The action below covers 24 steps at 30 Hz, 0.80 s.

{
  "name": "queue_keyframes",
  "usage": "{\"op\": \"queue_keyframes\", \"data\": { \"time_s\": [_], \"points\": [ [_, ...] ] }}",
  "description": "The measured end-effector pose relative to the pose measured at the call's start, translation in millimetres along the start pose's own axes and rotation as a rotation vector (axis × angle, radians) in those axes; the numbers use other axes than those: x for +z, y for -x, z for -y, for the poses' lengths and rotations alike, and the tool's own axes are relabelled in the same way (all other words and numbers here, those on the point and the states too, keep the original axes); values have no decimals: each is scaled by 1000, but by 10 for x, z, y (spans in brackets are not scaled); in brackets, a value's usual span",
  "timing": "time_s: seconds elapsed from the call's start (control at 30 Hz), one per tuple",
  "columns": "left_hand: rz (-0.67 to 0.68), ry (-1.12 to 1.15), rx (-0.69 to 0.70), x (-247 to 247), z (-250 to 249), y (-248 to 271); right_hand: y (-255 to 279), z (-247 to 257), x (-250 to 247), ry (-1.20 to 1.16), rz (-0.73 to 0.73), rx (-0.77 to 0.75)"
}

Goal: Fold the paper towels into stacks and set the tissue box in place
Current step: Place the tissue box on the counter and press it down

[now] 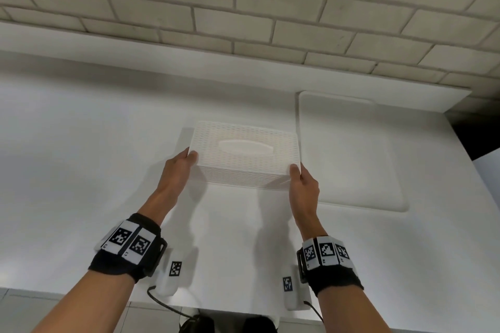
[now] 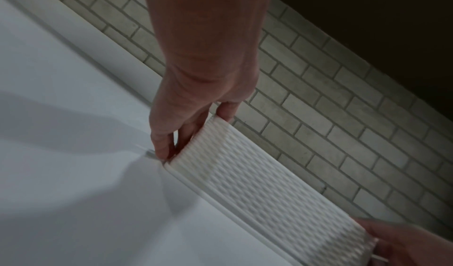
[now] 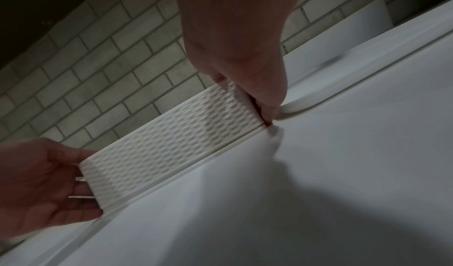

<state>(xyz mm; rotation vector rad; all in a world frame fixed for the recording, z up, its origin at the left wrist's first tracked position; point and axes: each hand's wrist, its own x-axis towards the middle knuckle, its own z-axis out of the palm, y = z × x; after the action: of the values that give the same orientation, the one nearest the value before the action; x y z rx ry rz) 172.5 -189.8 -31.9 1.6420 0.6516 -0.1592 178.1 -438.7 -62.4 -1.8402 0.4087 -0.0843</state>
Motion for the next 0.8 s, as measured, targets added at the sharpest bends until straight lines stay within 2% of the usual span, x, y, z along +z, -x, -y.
{"op": "queue_keyframes", "data": {
  "time_s": [0.5, 0.8],
  "points": [
    [-56, 11, 39, -109, 112, 112, 165, -45, 33, -55, -7, -26],
    [-63, -1, 58, -124, 172, 157, 218, -20, 98, 22, -38, -67]
  ]
}}
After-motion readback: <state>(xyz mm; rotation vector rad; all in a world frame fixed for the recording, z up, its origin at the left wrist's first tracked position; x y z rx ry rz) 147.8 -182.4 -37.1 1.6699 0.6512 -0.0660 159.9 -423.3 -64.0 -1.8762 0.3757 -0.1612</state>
